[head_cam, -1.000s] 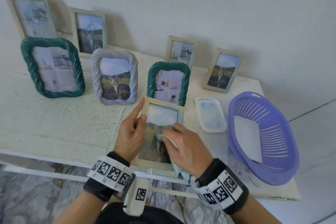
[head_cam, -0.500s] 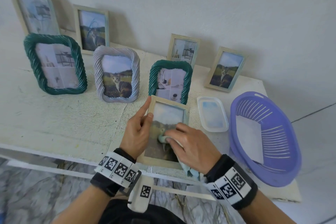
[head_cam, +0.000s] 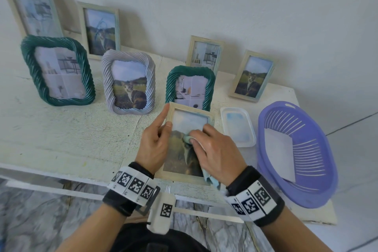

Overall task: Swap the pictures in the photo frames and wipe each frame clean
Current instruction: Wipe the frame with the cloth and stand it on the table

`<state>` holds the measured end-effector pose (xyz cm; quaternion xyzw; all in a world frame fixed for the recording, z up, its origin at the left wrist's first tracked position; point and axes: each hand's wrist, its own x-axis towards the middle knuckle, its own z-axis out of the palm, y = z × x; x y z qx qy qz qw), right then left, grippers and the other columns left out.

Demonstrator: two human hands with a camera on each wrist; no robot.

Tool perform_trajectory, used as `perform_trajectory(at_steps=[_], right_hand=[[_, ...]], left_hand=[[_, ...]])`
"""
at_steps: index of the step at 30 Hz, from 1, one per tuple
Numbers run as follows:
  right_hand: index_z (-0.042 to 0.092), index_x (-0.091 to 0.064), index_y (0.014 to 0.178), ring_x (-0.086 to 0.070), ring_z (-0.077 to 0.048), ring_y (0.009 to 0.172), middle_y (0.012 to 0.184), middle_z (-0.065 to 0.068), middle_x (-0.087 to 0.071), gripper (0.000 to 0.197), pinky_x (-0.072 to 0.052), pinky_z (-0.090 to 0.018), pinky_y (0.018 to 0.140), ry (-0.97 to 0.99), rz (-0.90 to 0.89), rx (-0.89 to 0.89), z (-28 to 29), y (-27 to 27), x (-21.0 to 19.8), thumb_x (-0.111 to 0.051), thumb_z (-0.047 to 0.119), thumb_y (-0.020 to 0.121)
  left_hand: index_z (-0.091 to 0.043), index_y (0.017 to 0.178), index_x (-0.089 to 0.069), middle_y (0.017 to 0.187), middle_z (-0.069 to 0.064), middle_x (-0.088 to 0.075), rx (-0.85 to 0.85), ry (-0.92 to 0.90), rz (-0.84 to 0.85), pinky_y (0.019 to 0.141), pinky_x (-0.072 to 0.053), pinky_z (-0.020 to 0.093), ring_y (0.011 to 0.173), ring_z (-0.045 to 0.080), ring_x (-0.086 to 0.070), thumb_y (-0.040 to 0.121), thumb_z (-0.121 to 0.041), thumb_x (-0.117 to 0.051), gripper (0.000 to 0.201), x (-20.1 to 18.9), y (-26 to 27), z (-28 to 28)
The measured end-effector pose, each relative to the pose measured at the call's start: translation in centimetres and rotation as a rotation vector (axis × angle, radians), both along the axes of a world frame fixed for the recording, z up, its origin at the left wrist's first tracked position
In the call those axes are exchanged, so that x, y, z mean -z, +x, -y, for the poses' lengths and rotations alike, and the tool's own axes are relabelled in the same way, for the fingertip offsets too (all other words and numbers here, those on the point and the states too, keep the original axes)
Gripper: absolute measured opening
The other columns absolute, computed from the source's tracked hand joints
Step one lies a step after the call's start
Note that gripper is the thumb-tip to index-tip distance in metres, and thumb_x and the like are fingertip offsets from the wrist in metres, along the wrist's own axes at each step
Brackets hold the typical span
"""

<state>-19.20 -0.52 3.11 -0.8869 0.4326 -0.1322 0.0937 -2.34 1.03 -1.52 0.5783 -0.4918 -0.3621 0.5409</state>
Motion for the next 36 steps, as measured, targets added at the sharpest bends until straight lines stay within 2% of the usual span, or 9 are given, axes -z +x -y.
perform_trajectory(at_steps=[4, 8, 11, 14, 17, 23, 29, 32, 36], right_hand=[[0.016, -0.065, 0.103, -0.051, -0.013, 0.054, 0.09, 0.002, -0.055, 0.034, -0.043, -0.023, 0.045, 0.116, 0.015, -0.182, -2.0, 0.5, 0.2, -0.035, 0.031, 0.098], [0.014, -0.066, 0.103, -0.048, -0.011, 0.048, 0.088, 0.002, -0.054, 0.038, -0.029, -0.013, 0.042, 0.067, -0.034, -0.116, -0.3, -0.4, -0.3, -0.033, 0.032, 0.098], [0.014, -0.065, 0.103, -0.044, -0.011, 0.045, 0.085, 0.003, -0.049, 0.03, -0.037, -0.021, 0.039, -0.006, -0.015, -0.011, -0.1, 0.5, 0.1, -0.039, 0.029, 0.098], [0.016, -0.064, 0.105, -0.051, -0.011, 0.055, 0.092, 0.002, -0.055, 0.032, -0.047, -0.025, 0.046, 0.119, 0.041, -0.162, -2.0, 1.1, 0.9, -0.036, 0.03, 0.099], [0.019, -0.065, 0.106, -0.055, -0.012, 0.062, 0.093, 0.004, -0.057, 0.034, -0.045, -0.022, 0.051, 0.146, -0.002, -0.231, -1.9, 0.3, 0.5, -0.035, 0.032, 0.099], [0.016, -0.065, 0.103, -0.046, -0.014, 0.045, 0.084, 0.005, -0.046, 0.037, -0.039, -0.023, 0.04, -0.026, 0.002, -0.02, 0.2, 0.6, 0.0, -0.033, 0.033, 0.098], [0.022, -0.064, 0.108, -0.057, -0.014, 0.066, 0.097, 0.003, -0.058, 0.034, -0.049, -0.027, 0.053, 0.147, -0.011, -0.264, -1.7, 0.0, 0.7, -0.034, 0.035, 0.098], [0.018, -0.064, 0.107, -0.055, -0.016, 0.055, 0.091, 0.001, -0.055, 0.041, -0.047, -0.027, 0.047, 0.067, -0.023, -0.133, 0.1, -0.6, 0.2, -0.029, 0.037, 0.098], [0.016, -0.063, 0.106, -0.051, -0.017, 0.051, 0.086, 0.003, -0.047, 0.028, -0.036, -0.021, 0.044, -0.04, -0.05, 0.015, 0.9, 0.2, -0.3, -0.039, 0.029, 0.099]], left_hand=[[-0.015, 0.147, -0.038, 0.044, -0.012, -0.025, -0.003, 0.005, 0.001, 0.043, -0.022, 0.01, 0.04, 0.003, -0.024, 0.101, -0.002, -0.042, 0.048, 0.0, 0.6, 0.2], [-0.016, 0.147, -0.037, 0.044, -0.012, -0.025, -0.011, -0.005, 0.004, 0.043, -0.022, 0.011, 0.041, 0.004, -0.023, 0.101, -0.004, -0.043, 0.048, 0.1, 0.6, -0.1], [-0.016, 0.147, -0.037, 0.045, -0.012, -0.025, 0.0, -0.011, -0.011, 0.043, -0.022, 0.012, 0.041, 0.004, -0.023, 0.101, -0.005, -0.043, 0.048, 0.1, 0.4, 0.1], [-0.014, 0.147, -0.037, 0.045, -0.012, -0.025, 0.006, -0.006, -0.028, 0.042, -0.023, 0.012, 0.041, 0.004, -0.024, 0.101, -0.003, -0.042, 0.047, 0.1, 0.8, 0.2], [-0.016, 0.147, -0.038, 0.045, -0.012, -0.024, -0.019, 0.011, -0.04, 0.042, -0.024, 0.012, 0.041, 0.003, -0.023, 0.101, -0.004, -0.042, 0.048, 0.3, 1.1, 0.0], [-0.018, 0.147, -0.038, 0.048, -0.013, -0.025, -0.008, -0.008, -0.048, 0.043, -0.023, 0.015, 0.044, 0.004, -0.022, 0.101, -0.006, -0.044, 0.048, 0.5, 0.8, 0.1], [-0.017, 0.147, -0.039, 0.048, -0.012, -0.024, -0.01, -0.001, -0.033, 0.043, -0.023, 0.016, 0.044, 0.003, -0.023, 0.102, -0.006, -0.043, 0.047, 0.8, 1.3, -0.2], [-0.019, 0.147, -0.038, 0.05, -0.012, -0.024, 0.024, -0.017, -0.031, 0.043, -0.022, 0.02, 0.046, 0.008, -0.023, 0.102, -0.008, -0.044, 0.047, 1.0, 1.1, -0.4], [-0.02, 0.147, -0.037, 0.047, -0.012, -0.025, 0.016, -0.006, -0.058, 0.042, -0.023, 0.015, 0.043, 0.003, -0.021, 0.102, -0.006, -0.043, 0.048, 0.9, 0.5, -0.5]])
